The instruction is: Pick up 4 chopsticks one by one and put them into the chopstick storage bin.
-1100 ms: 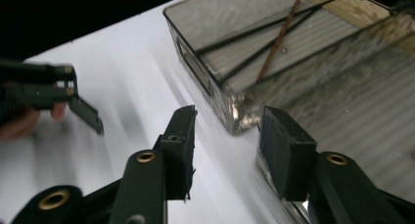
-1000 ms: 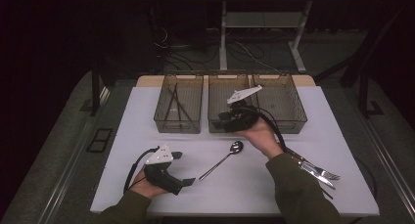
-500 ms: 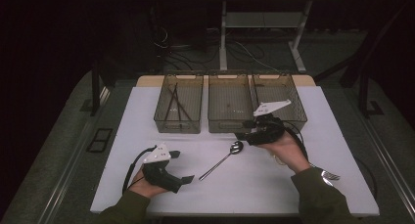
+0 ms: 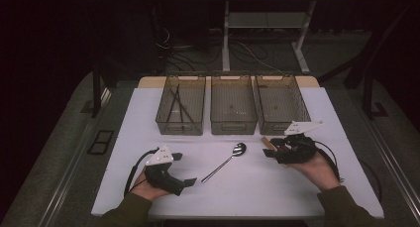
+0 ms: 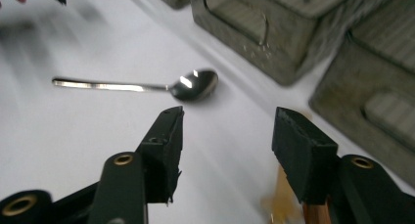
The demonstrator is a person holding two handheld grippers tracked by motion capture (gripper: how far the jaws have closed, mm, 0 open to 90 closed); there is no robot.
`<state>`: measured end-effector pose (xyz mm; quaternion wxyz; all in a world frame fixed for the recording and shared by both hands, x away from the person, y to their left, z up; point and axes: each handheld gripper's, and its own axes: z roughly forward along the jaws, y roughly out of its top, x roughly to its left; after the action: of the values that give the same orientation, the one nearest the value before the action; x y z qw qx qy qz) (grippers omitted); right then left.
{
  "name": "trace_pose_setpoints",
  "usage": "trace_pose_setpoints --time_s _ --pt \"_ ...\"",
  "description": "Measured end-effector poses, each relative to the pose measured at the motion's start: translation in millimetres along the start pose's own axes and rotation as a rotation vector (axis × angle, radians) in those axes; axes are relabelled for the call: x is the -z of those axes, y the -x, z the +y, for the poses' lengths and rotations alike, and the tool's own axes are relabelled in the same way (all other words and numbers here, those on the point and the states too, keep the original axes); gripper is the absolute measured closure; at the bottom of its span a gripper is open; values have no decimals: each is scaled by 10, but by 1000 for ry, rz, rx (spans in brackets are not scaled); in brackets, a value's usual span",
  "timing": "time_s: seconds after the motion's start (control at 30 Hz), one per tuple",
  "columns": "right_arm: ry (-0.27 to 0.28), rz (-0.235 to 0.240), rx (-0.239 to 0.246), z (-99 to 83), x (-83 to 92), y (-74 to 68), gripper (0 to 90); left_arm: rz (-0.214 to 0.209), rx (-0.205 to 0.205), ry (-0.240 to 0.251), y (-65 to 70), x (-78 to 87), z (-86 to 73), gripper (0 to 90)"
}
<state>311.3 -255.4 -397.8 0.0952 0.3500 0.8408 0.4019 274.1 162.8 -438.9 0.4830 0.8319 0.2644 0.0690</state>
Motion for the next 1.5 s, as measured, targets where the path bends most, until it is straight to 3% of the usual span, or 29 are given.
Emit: trace_pose_setpoints --time_s 0.27,0.63,0.73,1.23,1.5 --pt "-22 -50 -35 -271 227 99 539 -3 -3 -3 2 0 0 0" --pt "-93 -140 -77 -700 487 234 652 -3 -9 -8 4 0 3 0" --pt "-106 -141 -93 -775 526 257 689 -2 -9 -7 6 1 3 0" --pt "-197 -121 -89 -919 474 263 787 -2 -11 -9 8 0 4 0" --pt "-200 -140 -58 -931 451 248 835 -3 -12 -6 14 -5 5 0"
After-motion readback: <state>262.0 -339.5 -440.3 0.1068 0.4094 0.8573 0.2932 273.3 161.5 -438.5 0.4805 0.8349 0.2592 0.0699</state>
